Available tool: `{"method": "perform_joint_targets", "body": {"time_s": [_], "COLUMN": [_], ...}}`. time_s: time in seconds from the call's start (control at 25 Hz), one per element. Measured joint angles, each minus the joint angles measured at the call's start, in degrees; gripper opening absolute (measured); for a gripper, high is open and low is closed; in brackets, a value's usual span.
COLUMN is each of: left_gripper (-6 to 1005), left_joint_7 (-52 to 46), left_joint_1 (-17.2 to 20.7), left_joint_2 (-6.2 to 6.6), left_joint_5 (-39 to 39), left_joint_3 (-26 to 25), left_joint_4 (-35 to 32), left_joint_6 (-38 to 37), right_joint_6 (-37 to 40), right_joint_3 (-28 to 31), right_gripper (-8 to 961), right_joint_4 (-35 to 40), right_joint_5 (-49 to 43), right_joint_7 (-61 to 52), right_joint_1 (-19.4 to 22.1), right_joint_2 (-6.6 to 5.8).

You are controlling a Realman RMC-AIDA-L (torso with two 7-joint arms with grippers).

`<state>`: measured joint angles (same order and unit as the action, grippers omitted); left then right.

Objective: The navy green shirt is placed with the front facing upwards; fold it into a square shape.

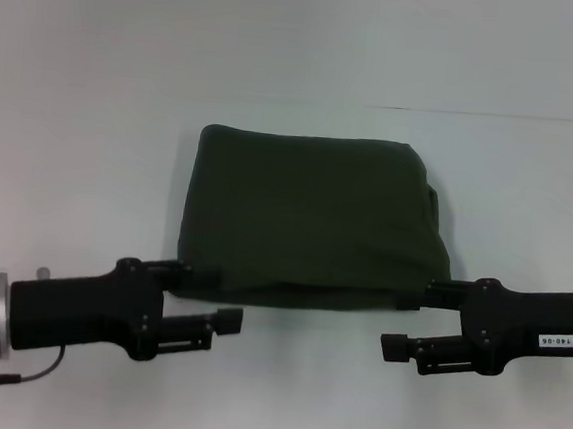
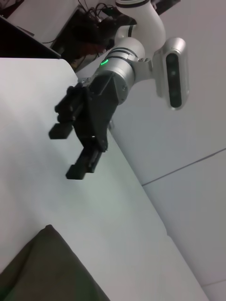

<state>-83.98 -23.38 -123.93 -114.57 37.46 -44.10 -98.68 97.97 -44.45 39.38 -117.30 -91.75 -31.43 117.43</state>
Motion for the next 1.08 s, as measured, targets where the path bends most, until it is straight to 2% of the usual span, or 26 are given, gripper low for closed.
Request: {"method": "perform_joint_targets", "body": {"time_s": [0.32, 1.08], "left_gripper": [663, 663], "left_joint_7": [-1.36, -1.36], "left_joint_1": [0.00, -0.20], "left_joint_2": [-0.15, -0.26], "left_joint_5": [-1.16, -2.17], "left_joint_3": [1.61, 1.65], "left_joint_4": [0.29, 0.42], "left_joint_6": [-1.10, -2.06], "right_joint_6": [0.04, -0.08], "right_joint_3": [0.17, 0.26], "right_gripper": [894, 894], "right_joint_4": [-0.47, -0.53], "right_joint_5": [-0.03, 0.01], "right_joint_7": [0.71, 0.88], "right_joint_1": [0.62, 1.16], "right_joint_2": [0.15, 0.23]}}
